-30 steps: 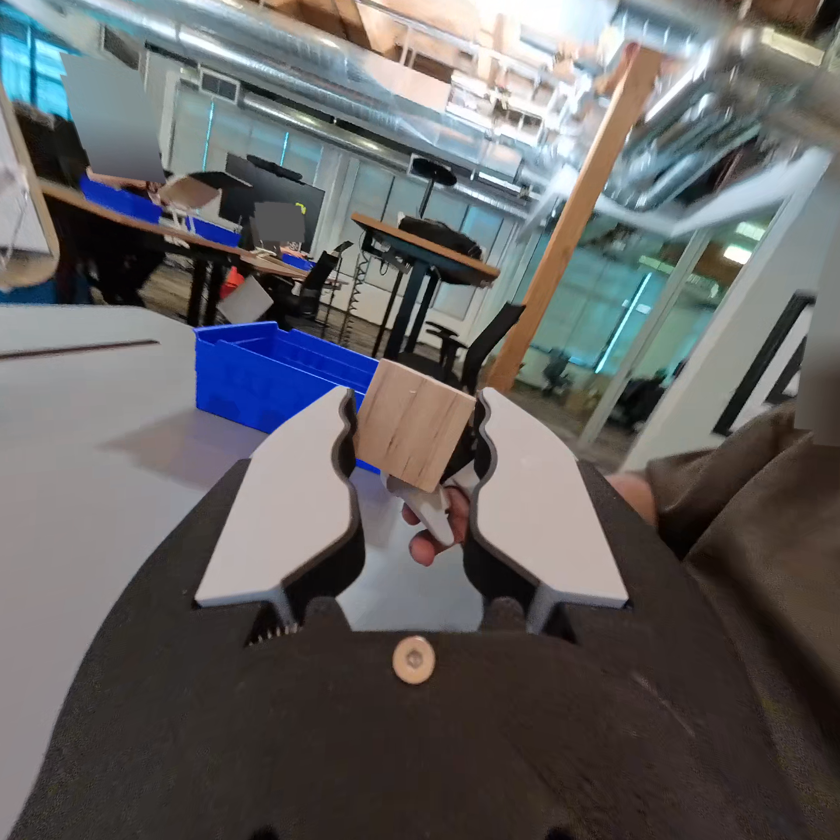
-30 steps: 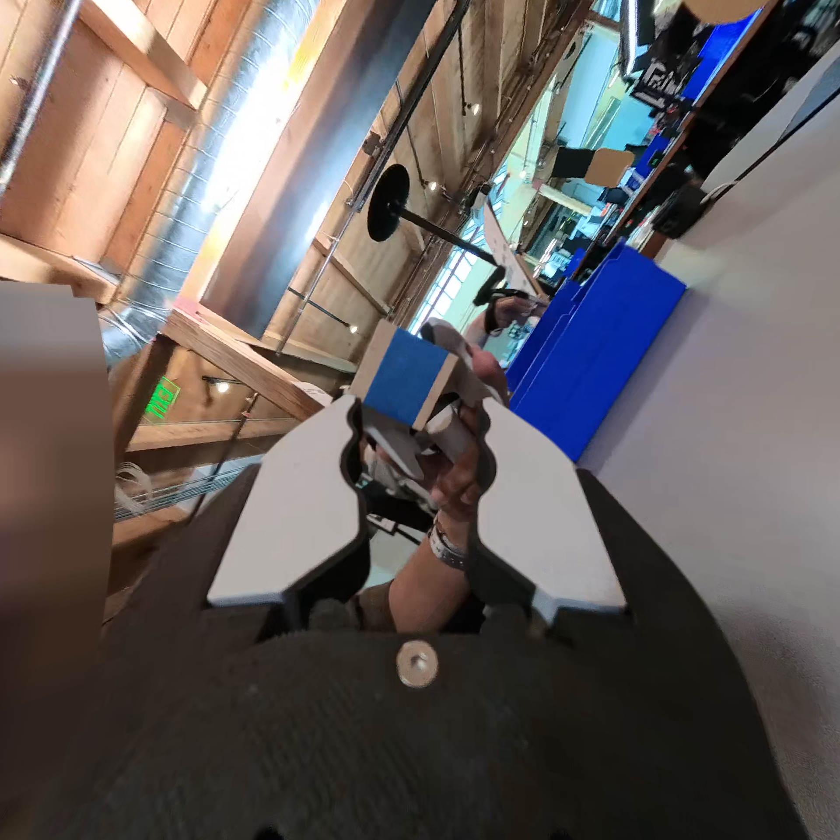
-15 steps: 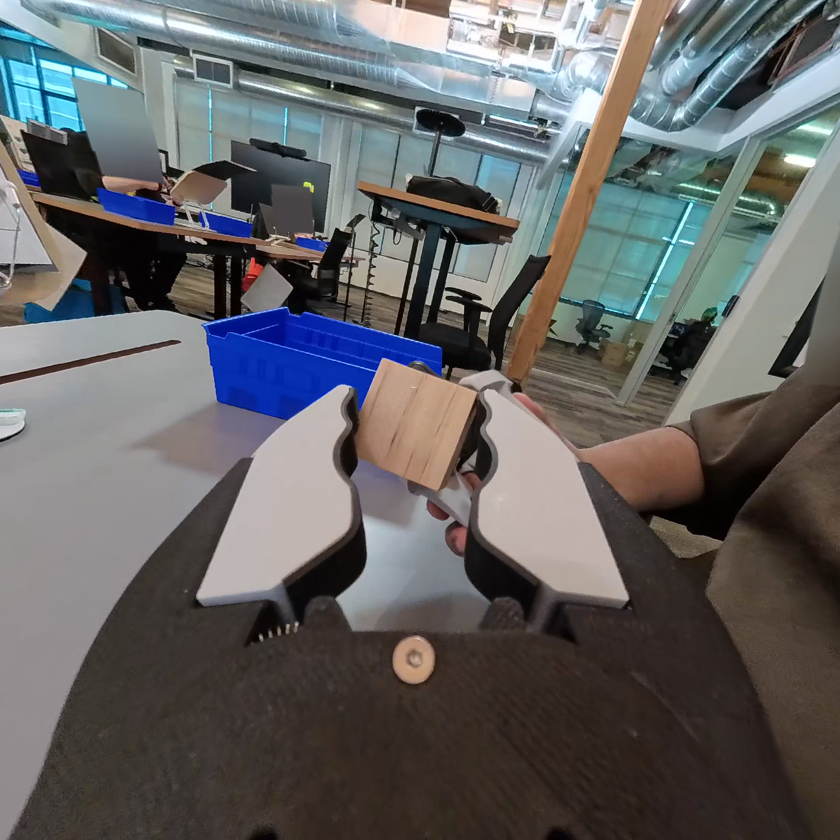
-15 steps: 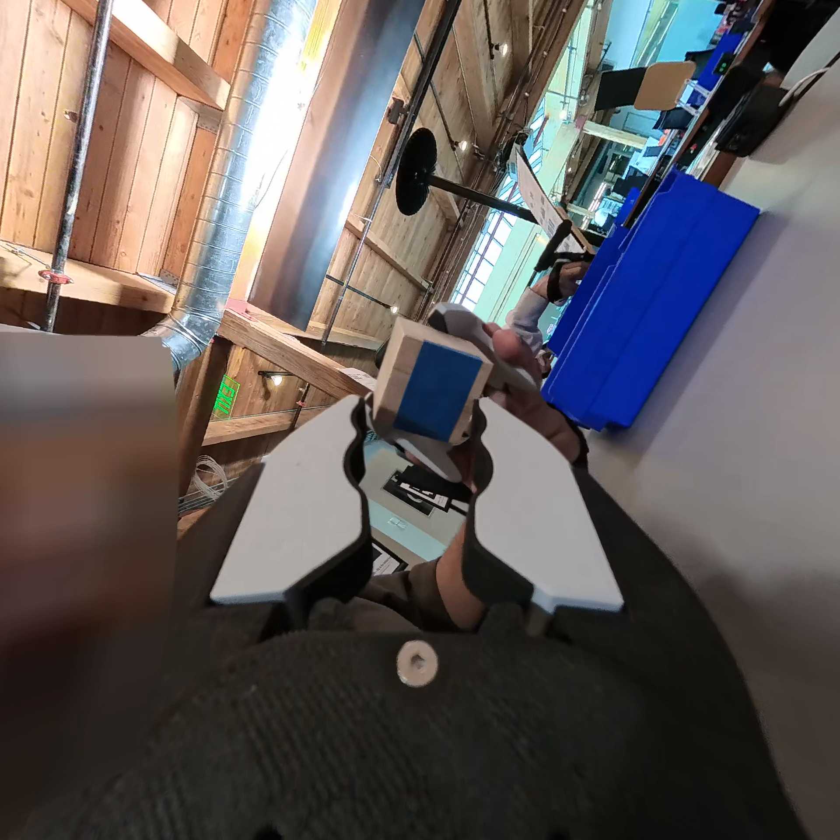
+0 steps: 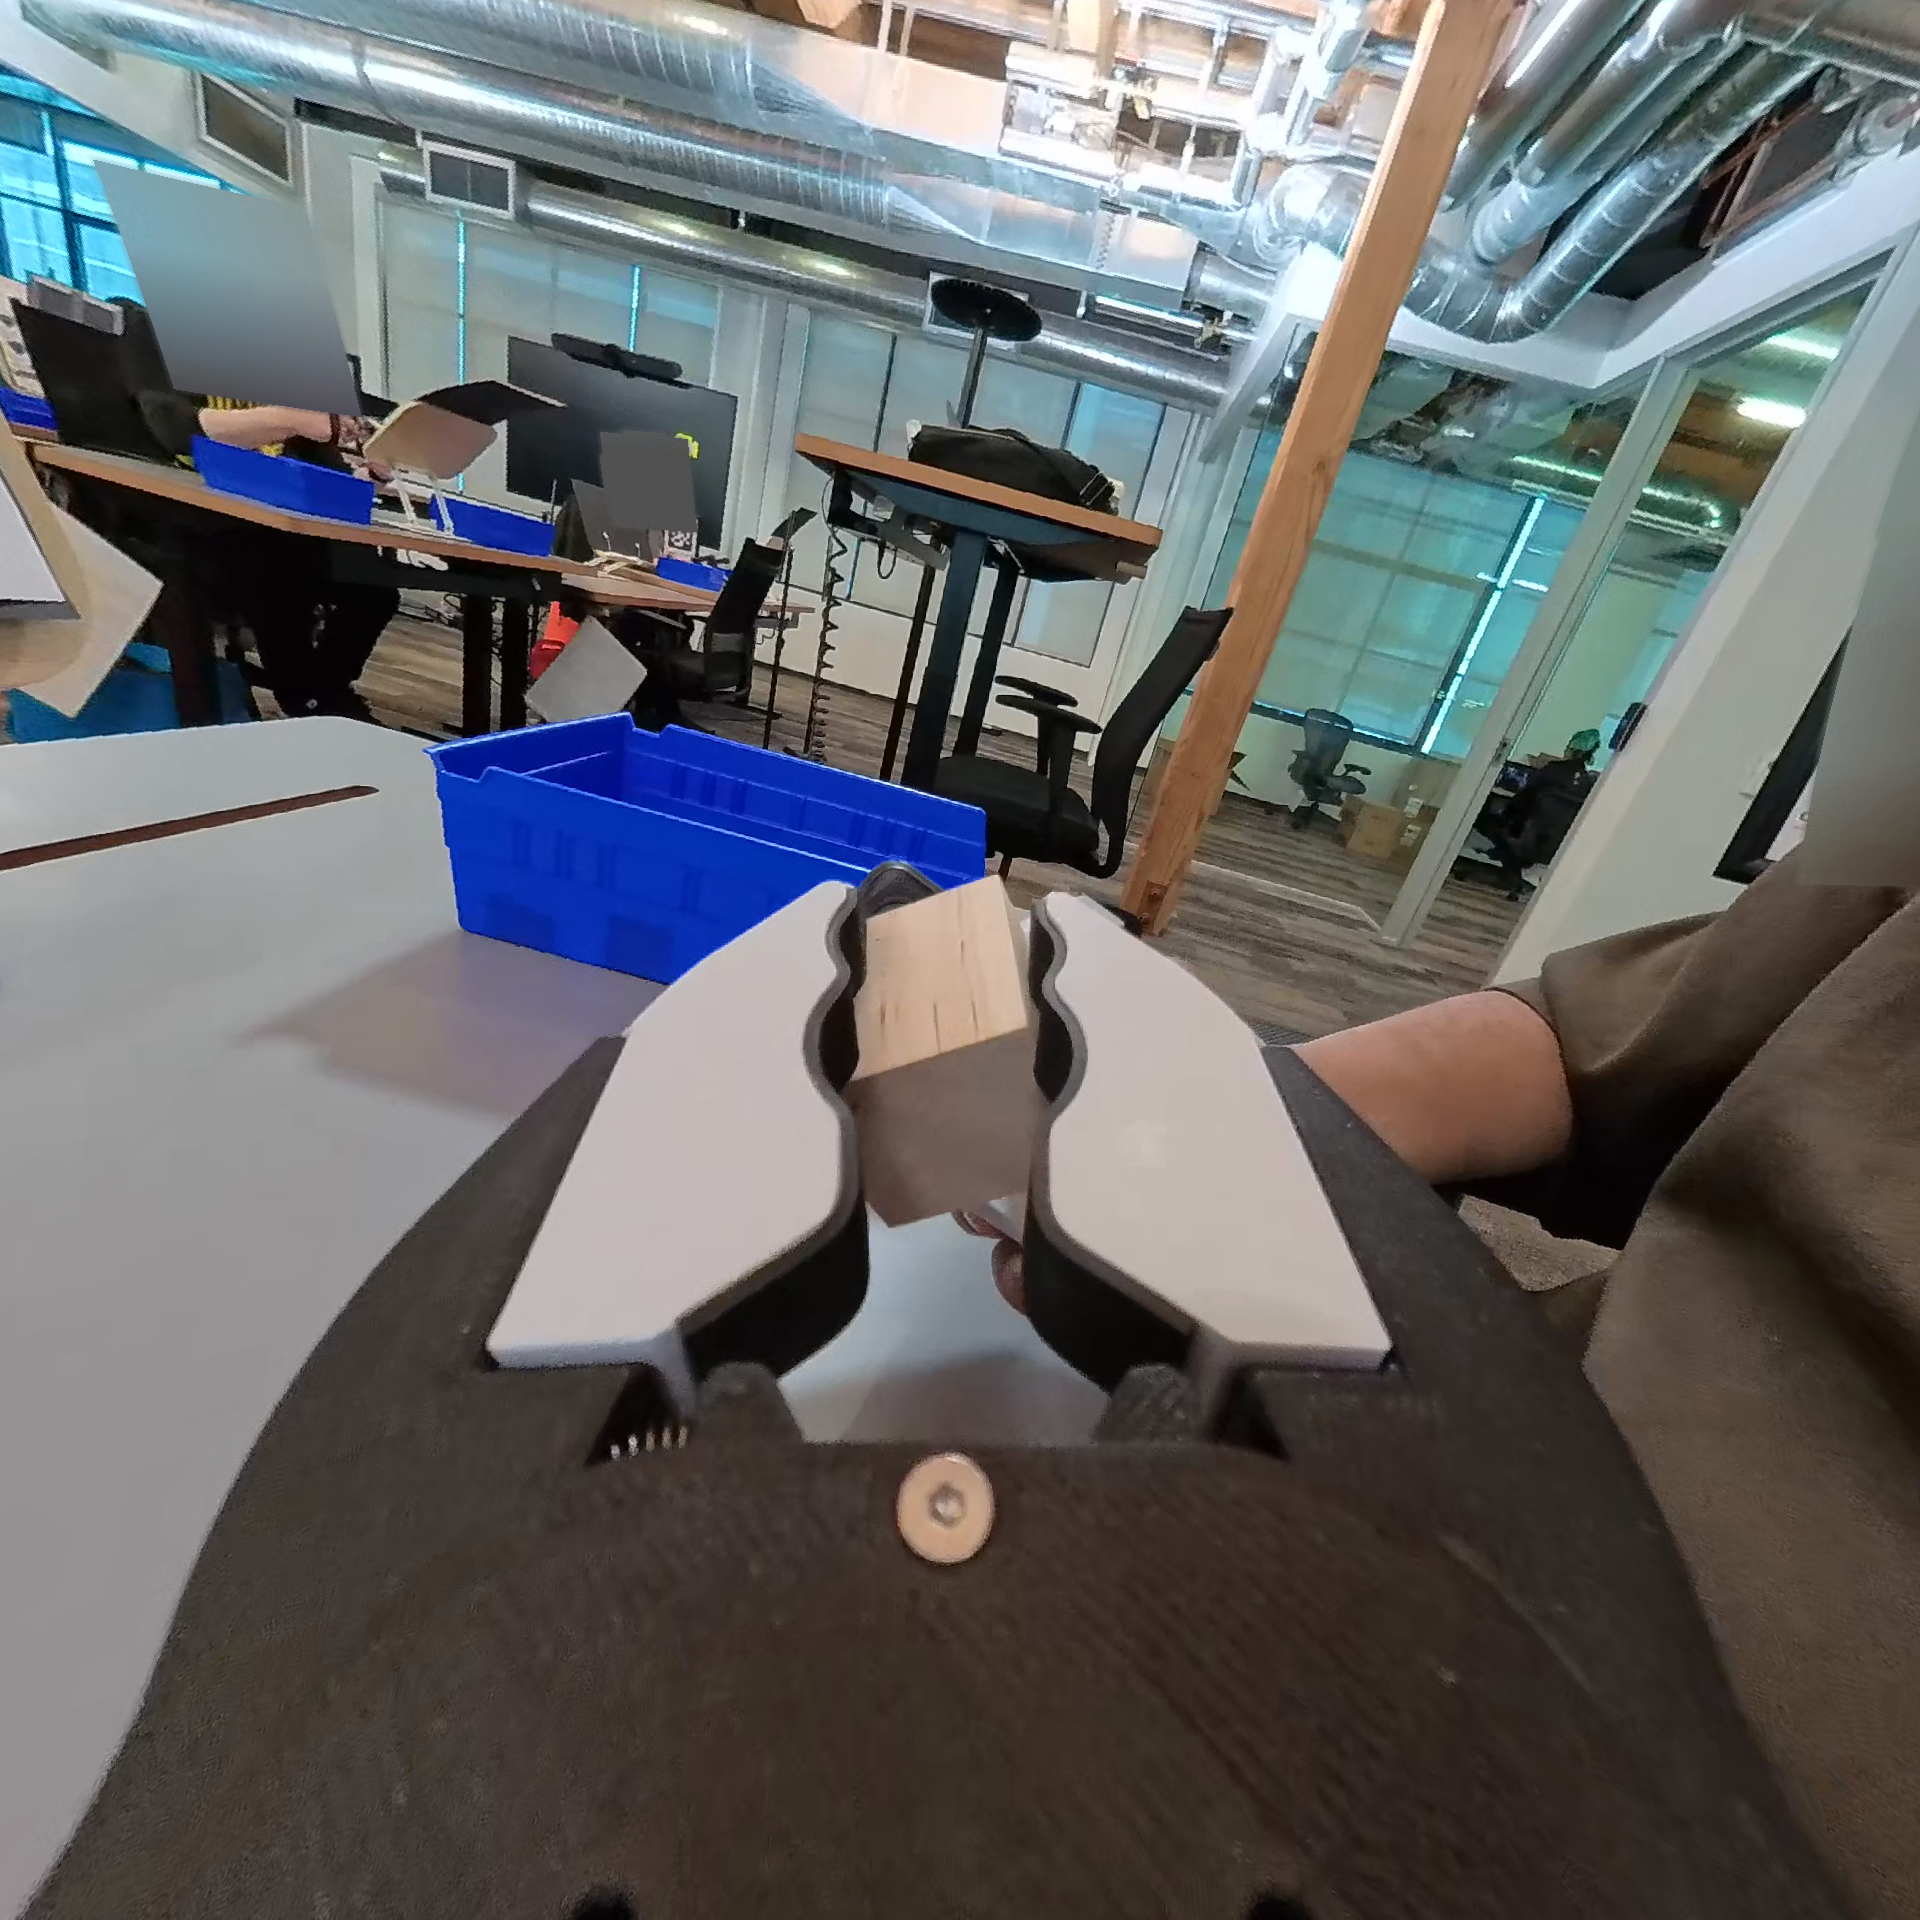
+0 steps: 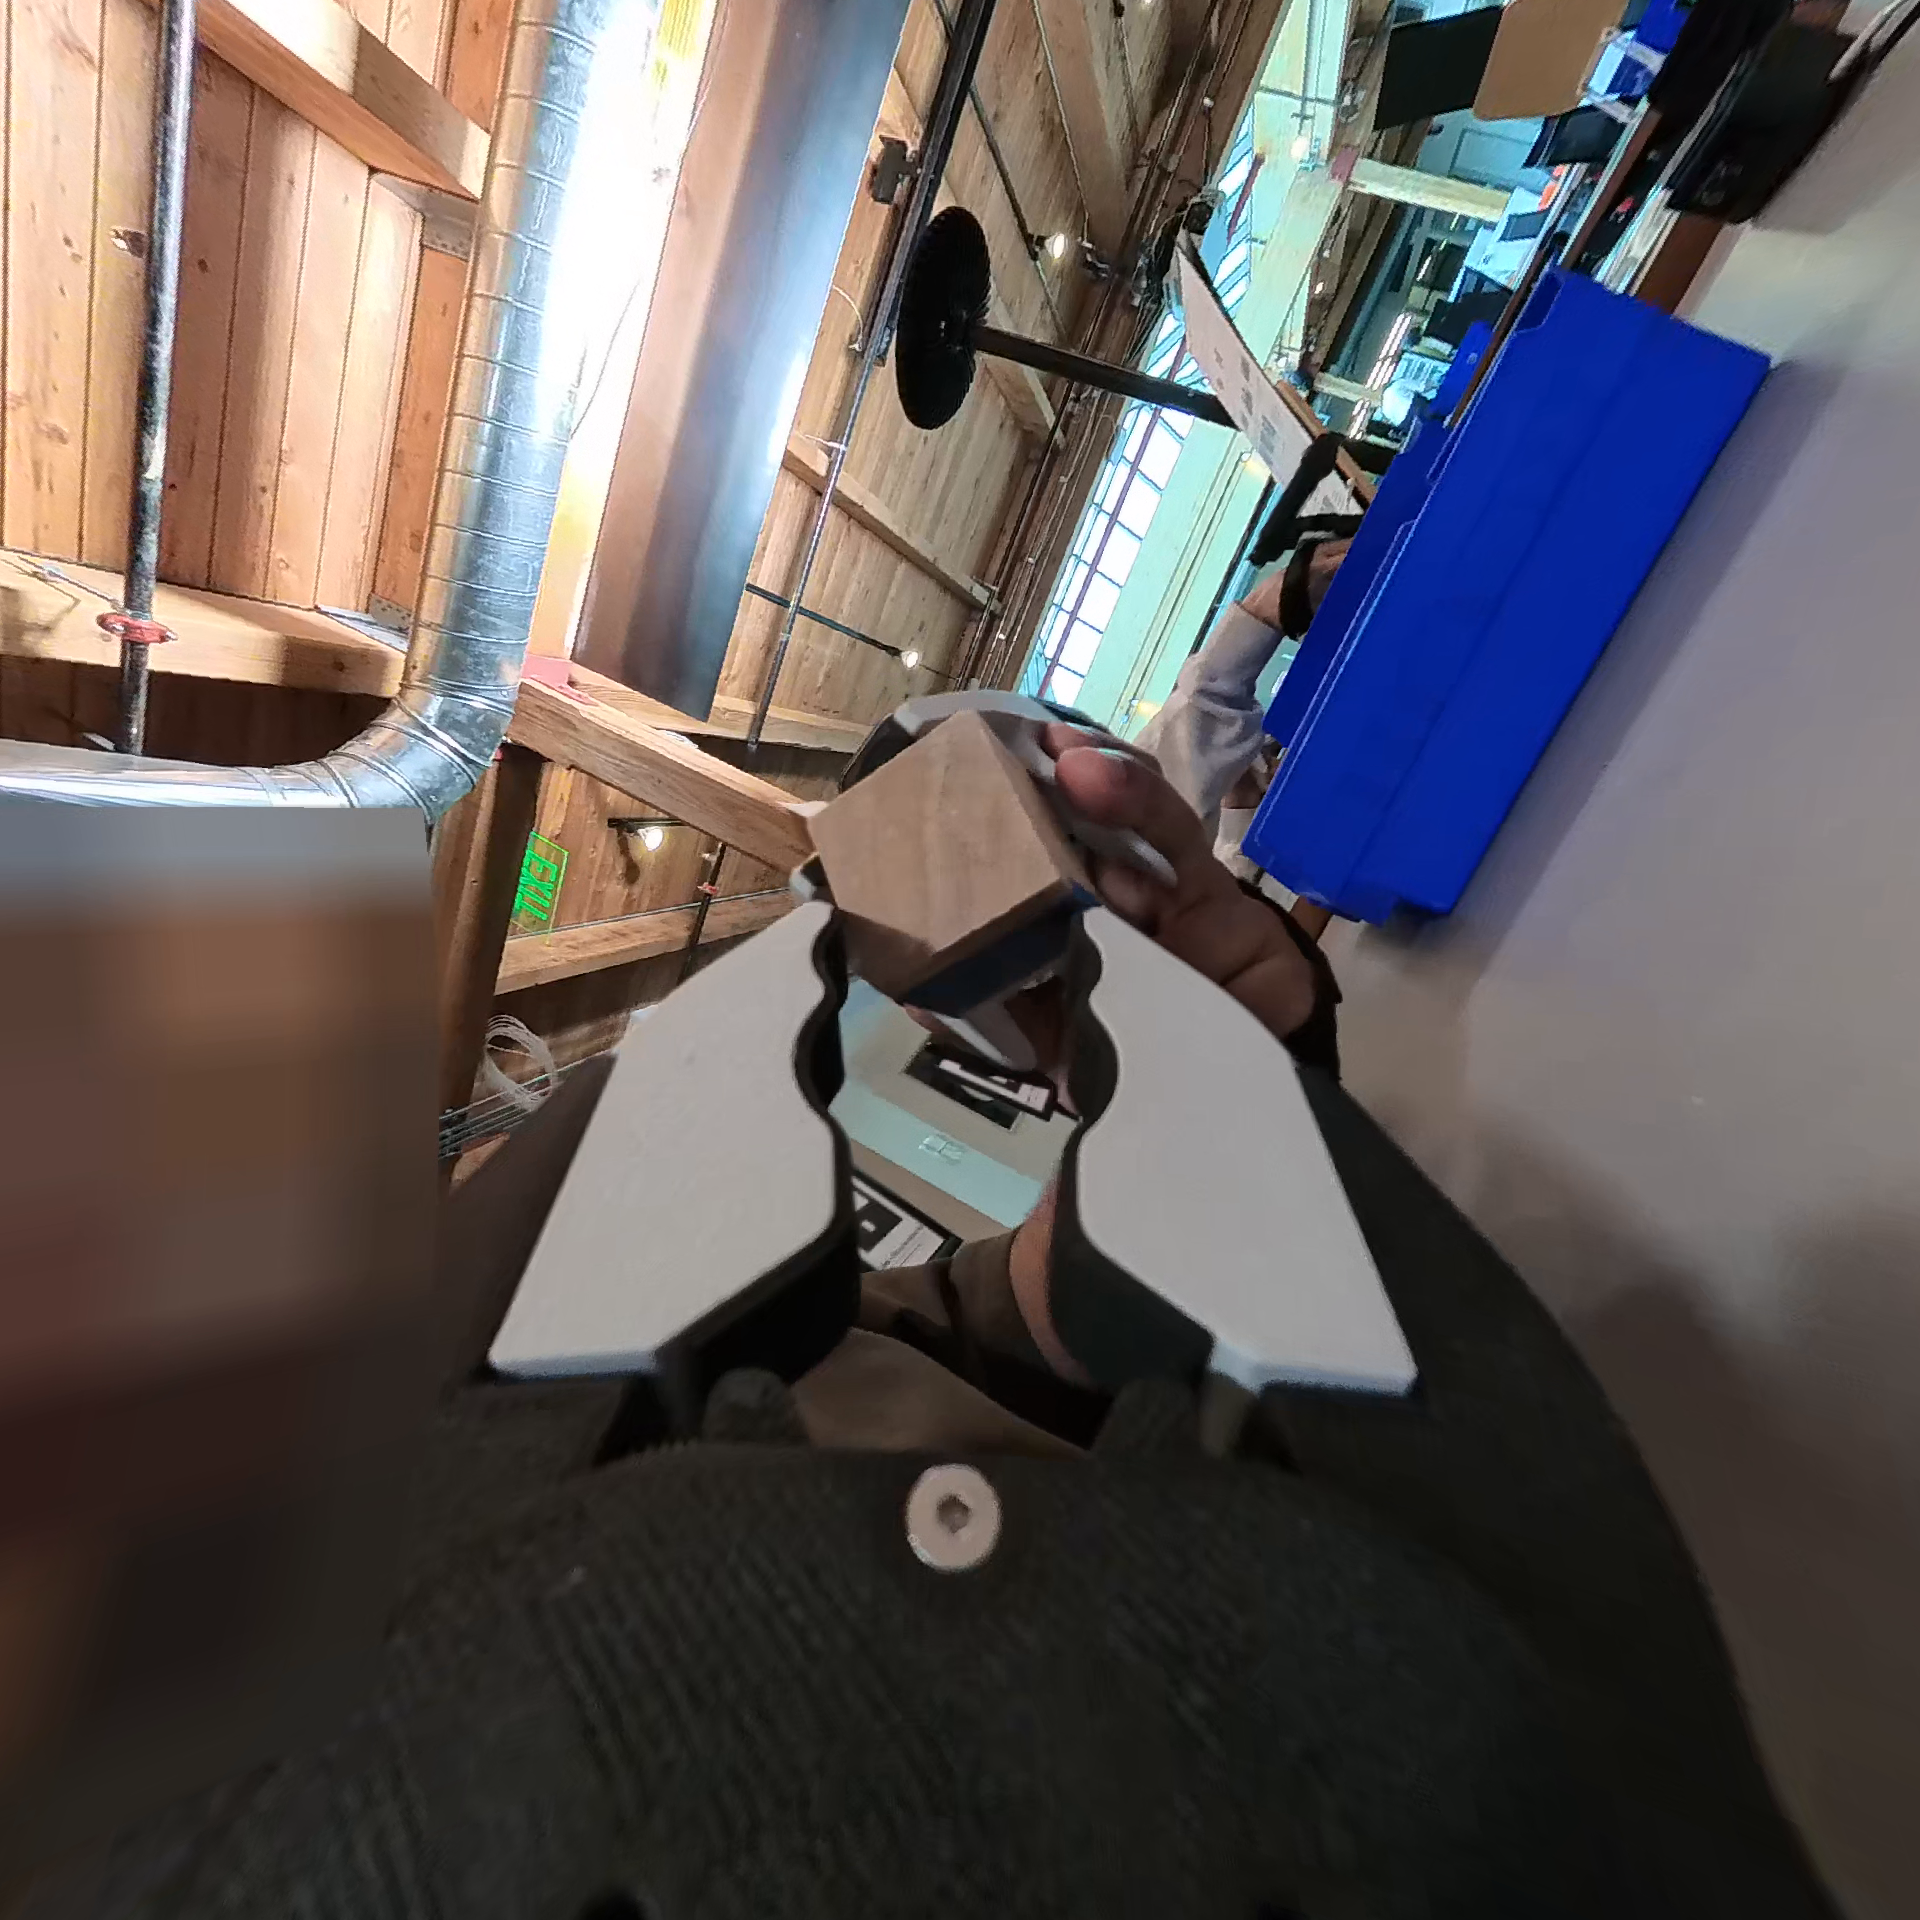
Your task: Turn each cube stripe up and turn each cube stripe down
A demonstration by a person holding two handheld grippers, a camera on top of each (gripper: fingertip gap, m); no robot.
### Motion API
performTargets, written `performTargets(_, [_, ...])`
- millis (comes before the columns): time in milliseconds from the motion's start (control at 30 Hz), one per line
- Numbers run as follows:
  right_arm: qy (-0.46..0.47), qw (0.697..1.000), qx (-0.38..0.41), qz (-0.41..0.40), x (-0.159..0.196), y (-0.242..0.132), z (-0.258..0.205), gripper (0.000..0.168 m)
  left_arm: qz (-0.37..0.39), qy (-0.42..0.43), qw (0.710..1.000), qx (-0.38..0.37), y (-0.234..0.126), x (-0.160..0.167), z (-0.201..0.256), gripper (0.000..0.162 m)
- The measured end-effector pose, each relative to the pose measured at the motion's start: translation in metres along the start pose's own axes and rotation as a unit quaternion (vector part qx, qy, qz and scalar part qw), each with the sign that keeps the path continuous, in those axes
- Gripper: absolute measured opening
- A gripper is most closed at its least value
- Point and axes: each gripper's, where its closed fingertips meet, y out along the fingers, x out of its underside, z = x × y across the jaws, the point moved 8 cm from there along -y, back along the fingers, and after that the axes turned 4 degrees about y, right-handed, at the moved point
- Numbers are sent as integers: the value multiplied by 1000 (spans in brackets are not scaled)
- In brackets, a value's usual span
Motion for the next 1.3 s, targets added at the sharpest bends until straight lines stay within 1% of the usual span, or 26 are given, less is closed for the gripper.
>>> performTargets(200, [-3,1000,-1,1,-1,-1,-2,33,7,-10,1000,-3,0,1,-1,31])
performTargets(300, [1,1000,-4,4,-1,-1,-1,33,12,-18,1000,-2,0,1,-1,31])
performTargets(500, [11,1000,-11,4,0,-1,0,34,17,-32,999,-1,1,1,-2,31])
performTargets(1133, [14,1000,-18,0,2,0,0,35,20,-37,999,2,2,1,-2,32])
performTargets(1300, [28,999,-19,-22,7,4,2,43,24,-37,999,6,3,0,0,31])
